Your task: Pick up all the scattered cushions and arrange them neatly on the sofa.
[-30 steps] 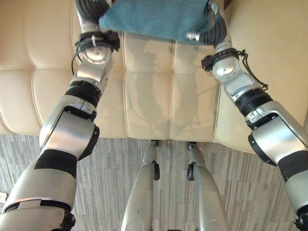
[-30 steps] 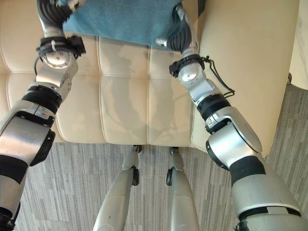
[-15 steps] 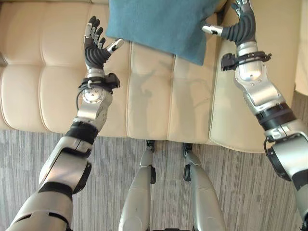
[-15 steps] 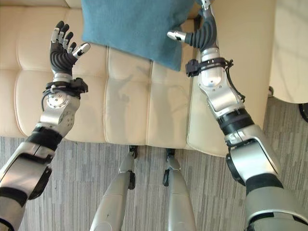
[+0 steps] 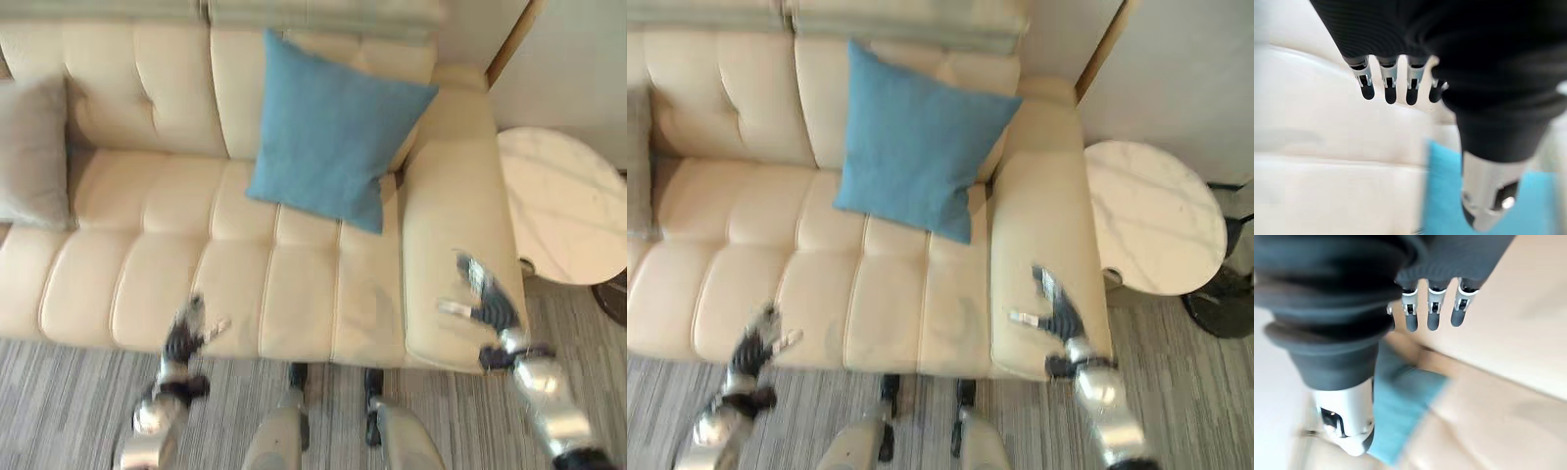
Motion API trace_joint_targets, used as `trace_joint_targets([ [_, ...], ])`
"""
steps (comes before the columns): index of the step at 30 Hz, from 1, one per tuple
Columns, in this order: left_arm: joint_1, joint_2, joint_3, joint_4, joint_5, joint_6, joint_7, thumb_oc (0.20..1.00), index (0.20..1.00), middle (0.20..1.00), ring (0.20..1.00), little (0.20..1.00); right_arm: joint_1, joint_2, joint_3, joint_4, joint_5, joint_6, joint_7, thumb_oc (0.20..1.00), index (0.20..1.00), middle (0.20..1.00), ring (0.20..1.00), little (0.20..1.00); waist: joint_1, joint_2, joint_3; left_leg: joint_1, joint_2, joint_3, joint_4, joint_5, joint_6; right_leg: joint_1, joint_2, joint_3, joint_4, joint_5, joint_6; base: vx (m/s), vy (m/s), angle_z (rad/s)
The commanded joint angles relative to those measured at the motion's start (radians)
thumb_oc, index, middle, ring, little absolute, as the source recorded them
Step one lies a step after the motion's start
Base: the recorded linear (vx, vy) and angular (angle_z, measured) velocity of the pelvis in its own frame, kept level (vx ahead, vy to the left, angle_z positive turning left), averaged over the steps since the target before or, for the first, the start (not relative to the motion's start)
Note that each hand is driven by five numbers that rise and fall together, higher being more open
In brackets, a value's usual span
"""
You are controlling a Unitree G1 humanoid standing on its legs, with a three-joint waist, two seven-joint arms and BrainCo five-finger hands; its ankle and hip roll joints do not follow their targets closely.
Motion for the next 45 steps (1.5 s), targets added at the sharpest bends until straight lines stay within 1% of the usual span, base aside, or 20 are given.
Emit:
trace_joint_targets([
  [1,-0.082,0.025,0.017,0.016,0.078,-0.007,-0.031,1.000,1.000,1.000,1.000,1.000,-0.092,-0.021,-0.002,0.065,-0.040,-0.003,0.015,1.000,1.000,1.000,1.000,1.000,-0.009,-0.008,-0.026,0.042,-0.005,0.011,0.082,-0.163,-0.011,0.042,-0.034,-0.033,-0.015,-0.036,0.054,0.08,0.037,-0.06],
  [5,-0.031,0.007,0.011,0.078,0.161,0.006,-0.026,1.000,1.000,1.000,1.000,1.000,-0.037,0.003,-0.015,0.172,-0.085,0.018,-0.005,1.000,1.000,1.000,1.000,1.000,-0.009,-0.008,-0.065,0.119,-0.012,0.030,0.072,-0.190,-0.002,0.107,-0.036,-0.027,-0.038,-0.034,0.061,0.06,0.076,-0.06],
  [10,-0.047,0.024,0.005,0.097,0.177,-0.002,-0.017,1.000,1.000,1.000,1.000,1.000,-0.054,0.024,-0.010,0.229,-0.085,0.025,-0.019,1.000,1.000,1.000,1.000,1.000,-0.010,-0.004,-0.060,0.133,-0.006,0.064,0.044,-0.177,0.000,0.082,-0.036,-0.012,-0.039,0.004,0.082,-0.09,0.045,-0.20],
  [13,-0.091,0.053,-0.003,0.073,0.188,0.003,-0.004,1.000,1.000,1.000,1.000,1.000,-0.085,0.039,0.002,0.236,-0.082,0.031,-0.032,1.000,1.000,1.000,1.000,1.000,0.001,0.010,-0.034,0.095,0.021,0.072,0.059,-0.149,0.005,0.060,-0.018,-0.024,0.108,-0.058,0.078,-0.26,-0.003,-0.35],
  [14,-0.091,0.054,-0.003,0.073,0.188,0.003,-0.004,1.000,1.000,1.000,1.000,1.000,-0.085,0.039,0.002,0.236,-0.082,0.031,-0.032,1.000,1.000,1.000,1.000,1.000,0.001,0.009,-0.033,0.095,0.020,0.073,0.061,-0.150,0.005,0.059,-0.019,-0.023,0.113,-0.061,0.078,-0.28,-0.029,-0.19],
  [15,-0.120,0.061,-0.008,0.075,0.187,0.003,0.000,1.000,1.000,1.000,1.000,1.000,-0.086,0.051,0.009,0.264,-0.073,0.030,-0.032,1.000,1.000,1.000,1.000,1.000,0.007,0.014,-0.028,0.076,0.030,0.068,0.072,-0.132,0.011,0.075,0.012,0.009,0.248,-0.120,0.067,-0.25,-0.060,-0.06],
  [17,-0.125,0.058,-0.002,0.089,0.182,0.005,0.000,1.000,1.000,1.000,1.000,1.000,-0.081,0.058,0.009,0.279,-0.073,0.031,-0.031,1.000,1.000,1.000,1.000,1.000,0.018,0.012,-0.047,0.059,0.032,0.069,0.076,-0.122,0.009,0.117,0.033,0.024,0.289,-0.144,0.057,-0.22,-0.119,0.21],
  [19,-0.111,0.049,0.001,0.085,0.172,0.005,-0.002,1.000,1.000,1.000,1.000,1.000,-0.072,0.065,0.003,0.285,-0.072,0.034,-0.036,1.000,1.000,1.000,1.000,1.000,0.043,-0.011,-0.056,0.025,0.022,0.068,0.086,-0.098,-0.002,0.211,0.048,0.015,0.185,-0.203,0.028,-0.21,-0.232,-0.08],
  [20,-0.122,0.041,0.005,0.094,0.167,0.000,0.006,1.000,1.000,1.000,1.000,1.000,-0.082,0.062,0.009,0.291,-0.059,0.036,-0.044,1.000,1.000,1.000,1.000,1.000,0.048,-0.014,-0.059,-0.027,0.026,0.073,0.079,-0.051,-0.024,0.230,0.069,0.030,0.064,-0.210,0.004,-0.22,-0.212,-0.35],
  [21,-0.122,0.041,0.005,0.095,0.167,0.000,0.006,1.000,1.000,1.000,1.000,1.000,-0.082,0.062,0.009,0.291,-0.059,0.035,-0.044,1.000,1.000,1.000,1.000,1.000,0.047,-0.014,-0.059,-0.027,0.027,0.072,0.079,-0.051,-0.024,0.230,0.070,0.029,0.061,-0.209,0.004,-0.25,-0.205,0.01],
  [22,-0.123,0.030,0.005,0.100,0.158,-0.002,0.008,1.000,1.000,1.000,1.000,1.000,-0.080,0.059,0.004,0.282,-0.044,0.027,-0.047,1.000,1.000,1.000,1.000,1.000,0.046,-0.012,-0.057,-0.054,0.033,0.070,0.076,-0.025,-0.041,0.238,0.084,0.042,0.000,-0.205,-0.007,-0.16,-0.126,0.19],
  [24,-0.136,0.014,0.004,0.094,0.140,-0.005,0.016,1.000,1.000,1.000,1.000,1.000,-0.078,0.044,-0.004,0.276,-0.033,0.028,-0.057,1.000,1.000,1.000,1.000,1.000,0.043,0.004,-0.040,-0.094,0.047,0.062,0.067,0.025,-0.082,0.222,0.102,0.040,-0.041,-0.191,-0.022,-0.34,-0.144,0.17],
  [26,-0.151,-0.001,-0.005,0.095,0.135,-0.005,0.016,1.000,1.000,1.000,1.000,1.000,-0.080,0.026,-0.010,0.273,-0.039,0.028,-0.066,1.000,1.000,1.000,1.000,1.000,0.036,0.009,-0.018,-0.106,0.041,0.048,0.073,0.008,-0.090,0.195,0.097,0.021,-0.050,-0.167,-0.026,-0.34,-0.075,0.32],
  [27,-0.151,-0.007,-0.008,0.095,0.138,-0.003,0.015,1.000,1.000,1.000,1.000,1.000,-0.075,0.021,-0.017,0.268,-0.040,0.028,-0.069,1.000,1.000,1.000,1.000,1.000,0.024,0.006,-0.015,-0.100,0.034,0.045,0.098,-0.023,-0.077,0.180,0.088,0.005,-0.051,-0.155,-0.022,-0.18,-0.037,0.47],
  [29,-0.137,-0.006,-0.017,0.088,0.163,0.001,0.005,1.000,1.000,1.000,1.000,1.000,-0.056,0.013,-0.034,0.249,-0.036,0.027,-0.065,1.000,1.000,1.000,1.000,1.000,-0.002,-0.008,-0.024,-0.064,0.029,0.061,0.178,-0.113,-0.057,0.156,0.062,-0.015,-0.054,-0.131,-0.021,-0.22,-0.038,0.36],
  [30,-0.131,-0.004,-0.018,0.087,0.170,0.001,0.001,1.000,1.000,1.000,1.000,1.000,-0.050,0.010,-0.037,0.250,-0.038,0.026,-0.063,1.000,1.000,1.000,1.000,1.000,-0.007,-0.013,-0.026,-0.046,0.022,0.057,0.209,-0.147,-0.053,0.154,0.054,-0.018,-0.056,-0.125,-0.021,-0.16,-0.012,0.50],
  [31,-0.123,-0.003,-0.017,0.094,0.177,0.002,-0.002,1.000,1.000,1.000,1.000,1.000,-0.053,0.004,-0.042,0.259,-0.041,0.024,-0.065,1.000,1.000,1.000,1.000,1.000,-0.019,-0.014,-0.040,0.020,0.005,0.035,0.227,-0.209,-0.050,0.145,0.051,-0.016,-0.066,-0.112,-0.019,-0.07,0.019,0.44],
  [32,-0.110,-0.002,-0.013,0.092,0.188,0.003,0.002,1.000,1.000,1.000,1.000,1.000,-0.053,0.006,-0.043,0.270,-0.042,0.024,-0.064,1.000,1.000,1.000,1.000,1.000,-0.024,-0.006,-0.051,0.063,0.003,0.022,0.187,-0.210,-0.045,0.155,0.066,-0.010,-0.082,-0.106,-0.015,-0.04,0.024,0.24],
  [39,-0.083,0.008,0.004,0.092,0.190,0.009,-0.011,1.000,1.000,1.000,1.000,1.000,-0.046,0.000,-0.046,0.276,-0.052,0.028,-0.052,1.000,1.000,1.000,1.000,1.000,-0.025,-0.004,-0.084,0.140,-0.001,0.026,0.072,-0.184,-0.034,0.189,0.076,-0.014,-0.103,-0.094,-0.009,0.03,0.024,0.02],
  [45,-0.069,0.010,0.010,0.105,0.201,0.017,-0.021,1.000,1.000,1.000,1.000,1.000,-0.038,0.004,-0.041,0.293,-0.061,0.034,-0.045,1.000,1.000,1.000,1.000,1.000,-0.018,-0.008,-0.101,0.187,-0.003,0.026,0.033,-0.180,-0.027,0.218,0.076,-0.008,-0.105,-0.098,-0.006,0.03,0.043,-0.01],
])
